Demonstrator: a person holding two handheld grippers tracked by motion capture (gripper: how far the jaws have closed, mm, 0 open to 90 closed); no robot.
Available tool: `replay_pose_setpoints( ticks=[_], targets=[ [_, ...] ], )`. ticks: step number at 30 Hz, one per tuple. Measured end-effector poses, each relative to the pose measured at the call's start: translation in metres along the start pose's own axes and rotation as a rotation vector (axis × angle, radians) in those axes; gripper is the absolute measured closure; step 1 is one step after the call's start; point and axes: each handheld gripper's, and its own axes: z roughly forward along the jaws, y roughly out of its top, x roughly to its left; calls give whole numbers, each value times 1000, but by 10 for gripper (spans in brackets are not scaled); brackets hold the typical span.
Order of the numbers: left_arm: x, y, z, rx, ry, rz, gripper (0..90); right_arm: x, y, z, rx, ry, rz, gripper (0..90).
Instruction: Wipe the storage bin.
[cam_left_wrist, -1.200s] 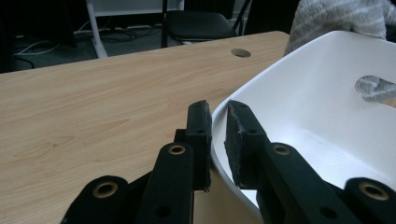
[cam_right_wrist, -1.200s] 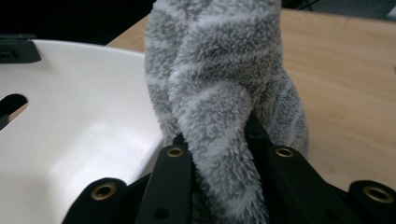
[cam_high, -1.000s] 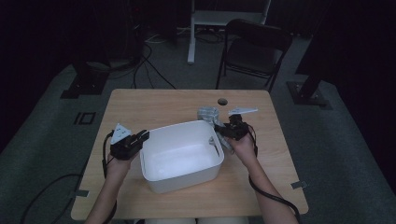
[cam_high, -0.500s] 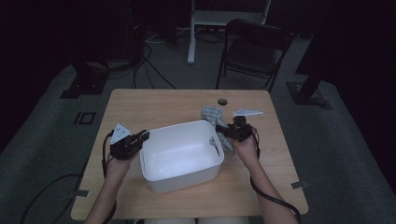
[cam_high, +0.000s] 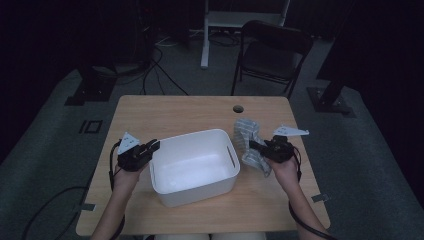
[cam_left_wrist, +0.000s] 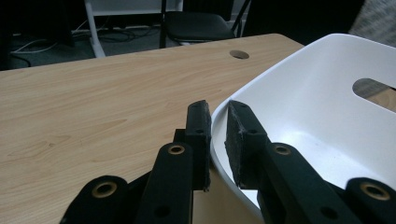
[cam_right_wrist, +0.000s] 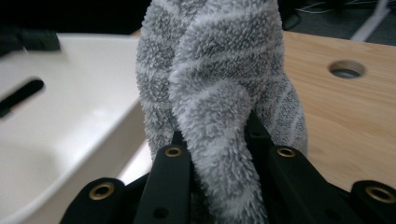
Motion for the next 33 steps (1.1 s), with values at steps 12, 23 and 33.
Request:
replay_pose_setpoints(
  ticks=[12,23,33],
  targets=[
    [-1,0,0,-2,8,-5,793,6,-46,-6,129,20,-7,770],
    [-3,0,0,-3,15,-3,793,37,-48,13,153,162,-60,755],
    [-4,0,1,1,24,-7,795,40,-45,20,180,138,-83,769]
  ],
)
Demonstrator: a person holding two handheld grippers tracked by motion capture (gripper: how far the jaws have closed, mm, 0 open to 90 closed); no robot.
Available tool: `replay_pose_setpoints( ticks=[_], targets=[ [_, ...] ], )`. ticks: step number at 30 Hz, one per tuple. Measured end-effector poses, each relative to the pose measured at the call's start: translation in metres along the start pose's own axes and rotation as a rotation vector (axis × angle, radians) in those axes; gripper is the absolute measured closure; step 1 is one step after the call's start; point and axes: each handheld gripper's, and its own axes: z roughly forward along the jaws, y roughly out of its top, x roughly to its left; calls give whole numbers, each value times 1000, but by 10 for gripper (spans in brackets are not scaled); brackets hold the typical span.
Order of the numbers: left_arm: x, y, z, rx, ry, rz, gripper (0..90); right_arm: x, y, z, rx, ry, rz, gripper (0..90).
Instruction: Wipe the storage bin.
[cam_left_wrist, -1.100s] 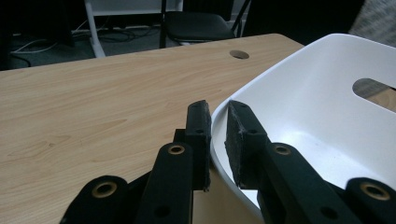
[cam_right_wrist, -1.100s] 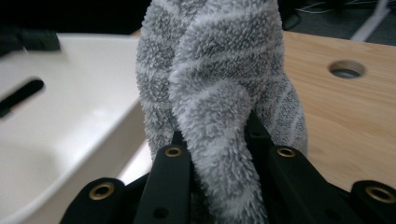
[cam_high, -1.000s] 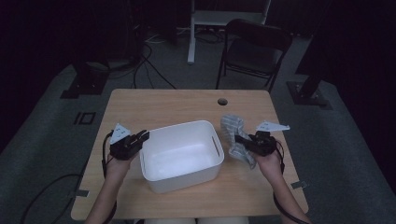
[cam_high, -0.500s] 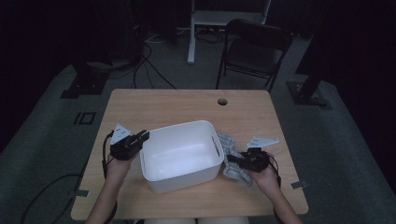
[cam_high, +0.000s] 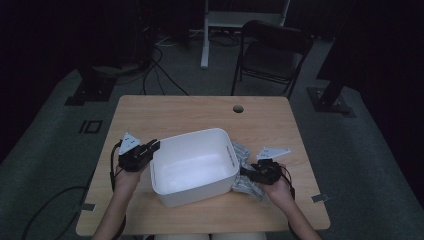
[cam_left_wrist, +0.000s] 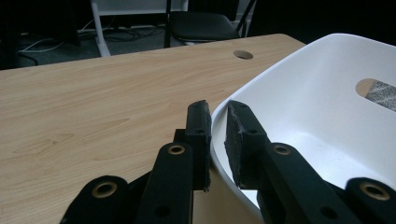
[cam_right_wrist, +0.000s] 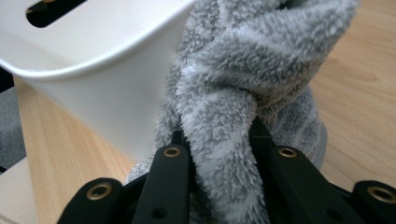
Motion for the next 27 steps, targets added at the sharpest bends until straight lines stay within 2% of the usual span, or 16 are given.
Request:
replay_pose_setpoints(
  ticks=[6,9,11,13,15,19,21,27],
  targets=[
    [-2,0,1,-4,4,-1,795,-7,-8,15,40,6,27,775],
    [-2,0,1,-8,8,-3,794,-13,-16,28,68,1,58,776],
    [-1,0,1,-7,0,-4,794,-16,-18,30,65,11,76,775],
    [-1,0,1,-5,-5,3,795,-17,-15,28,68,16,75,774],
    [-1,0,1,-2,-11,8,794,-16,-11,23,48,10,72,774],
    [-1,1,1,2,-13,19,794,-16,2,8,-42,26,89,774],
    [-2,1,2,3,-9,20,795,-14,4,9,-34,12,73,774],
    [-4,0,2,-3,4,5,795,-15,1,18,-24,-1,90,780]
  ],
)
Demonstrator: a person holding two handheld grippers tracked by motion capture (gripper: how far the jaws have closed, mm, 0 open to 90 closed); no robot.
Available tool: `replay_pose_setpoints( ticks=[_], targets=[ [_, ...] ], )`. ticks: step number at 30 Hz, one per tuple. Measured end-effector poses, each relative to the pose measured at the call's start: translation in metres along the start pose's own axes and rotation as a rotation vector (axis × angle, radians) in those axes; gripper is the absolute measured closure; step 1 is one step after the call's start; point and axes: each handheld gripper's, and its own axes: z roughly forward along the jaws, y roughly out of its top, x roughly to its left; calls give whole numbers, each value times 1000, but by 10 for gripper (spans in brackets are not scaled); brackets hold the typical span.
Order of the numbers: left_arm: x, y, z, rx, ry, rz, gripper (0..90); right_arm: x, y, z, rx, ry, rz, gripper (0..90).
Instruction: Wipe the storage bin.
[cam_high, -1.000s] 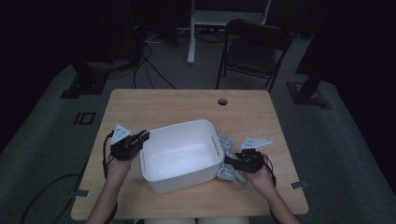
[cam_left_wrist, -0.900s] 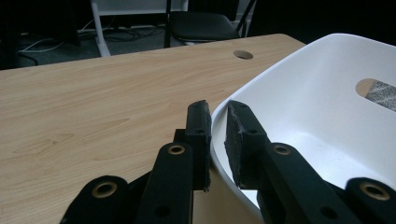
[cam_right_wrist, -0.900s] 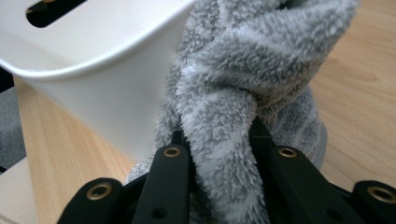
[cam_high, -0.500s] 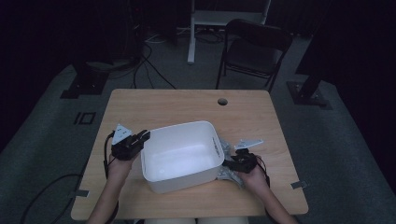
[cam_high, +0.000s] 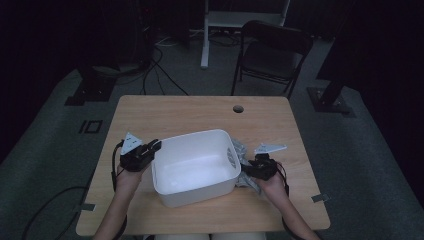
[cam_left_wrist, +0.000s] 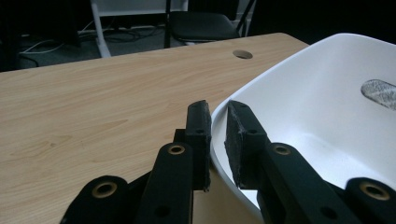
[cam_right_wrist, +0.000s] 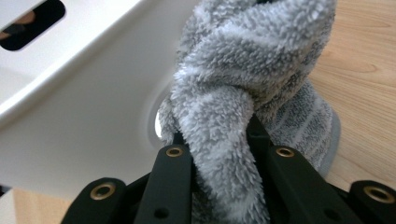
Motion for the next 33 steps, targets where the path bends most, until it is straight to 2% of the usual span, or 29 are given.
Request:
replay_pose_setpoints(
  ticks=[5,8,11,15,19,20,23,33],
  targets=[
    [0,0,0,-3,2,-3,794,-2,-3,6,10,-17,6,784],
    [0,0,0,-4,0,-3,794,-3,-7,15,50,-44,1,785],
    [1,0,0,-2,-11,4,794,-8,-12,21,63,-29,26,784],
    [3,0,0,3,-24,9,794,-9,-7,18,56,-29,19,782],
    [3,1,-1,9,-24,17,795,-12,5,10,-12,1,45,782],
    [3,1,0,8,-24,17,795,-12,8,10,-20,-3,38,781],
    [3,1,0,9,-22,18,795,-9,13,12,-16,-23,18,782],
    [2,1,0,6,-17,10,795,-14,5,30,29,-60,26,785]
  ],
)
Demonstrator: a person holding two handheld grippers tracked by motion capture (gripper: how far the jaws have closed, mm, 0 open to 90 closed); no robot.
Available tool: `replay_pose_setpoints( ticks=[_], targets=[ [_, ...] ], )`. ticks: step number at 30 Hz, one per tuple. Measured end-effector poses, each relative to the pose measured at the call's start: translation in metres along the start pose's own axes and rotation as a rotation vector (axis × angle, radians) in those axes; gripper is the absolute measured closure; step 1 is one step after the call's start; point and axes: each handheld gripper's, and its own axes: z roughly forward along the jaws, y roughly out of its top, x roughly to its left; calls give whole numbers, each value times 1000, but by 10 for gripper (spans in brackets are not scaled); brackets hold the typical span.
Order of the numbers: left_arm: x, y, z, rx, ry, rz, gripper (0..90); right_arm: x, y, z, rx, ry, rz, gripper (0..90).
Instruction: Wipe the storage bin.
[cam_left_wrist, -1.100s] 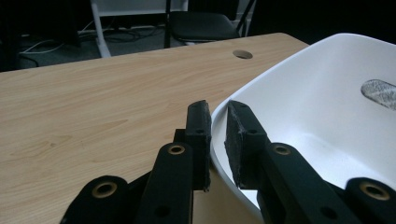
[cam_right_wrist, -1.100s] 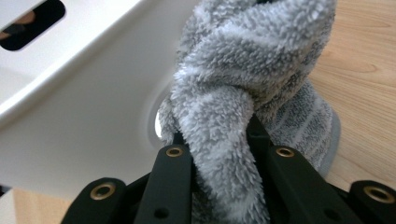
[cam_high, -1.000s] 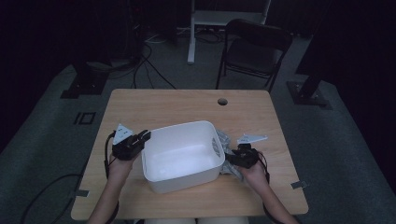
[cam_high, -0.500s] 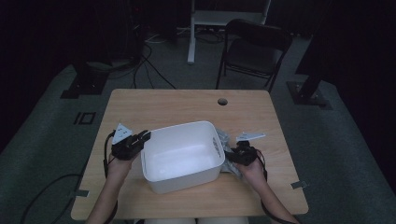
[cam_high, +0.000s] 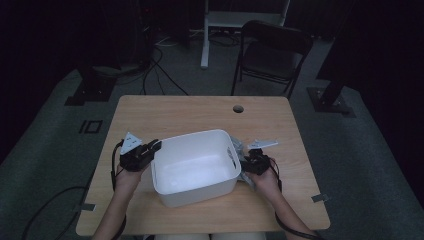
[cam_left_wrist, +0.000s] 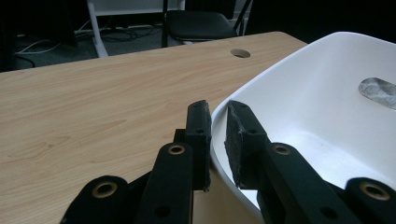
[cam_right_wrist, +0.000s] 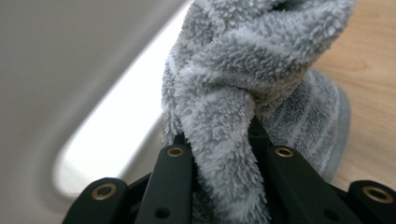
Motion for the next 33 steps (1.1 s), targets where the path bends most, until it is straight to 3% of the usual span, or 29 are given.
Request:
replay_pose_setpoints(
  ticks=[4,10,17,26,33],
  targets=[
    [0,0,0,2,-4,5,795,-3,1,0,6,12,9,784],
    [1,0,0,4,-7,7,795,-6,14,-5,-44,33,21,783],
    [0,0,0,4,3,0,795,-7,15,3,-9,9,0,786],
    [1,0,0,5,-4,9,794,-12,14,12,37,3,18,784],
    [1,0,0,4,-8,6,794,-14,31,2,-45,33,37,784]
  ],
)
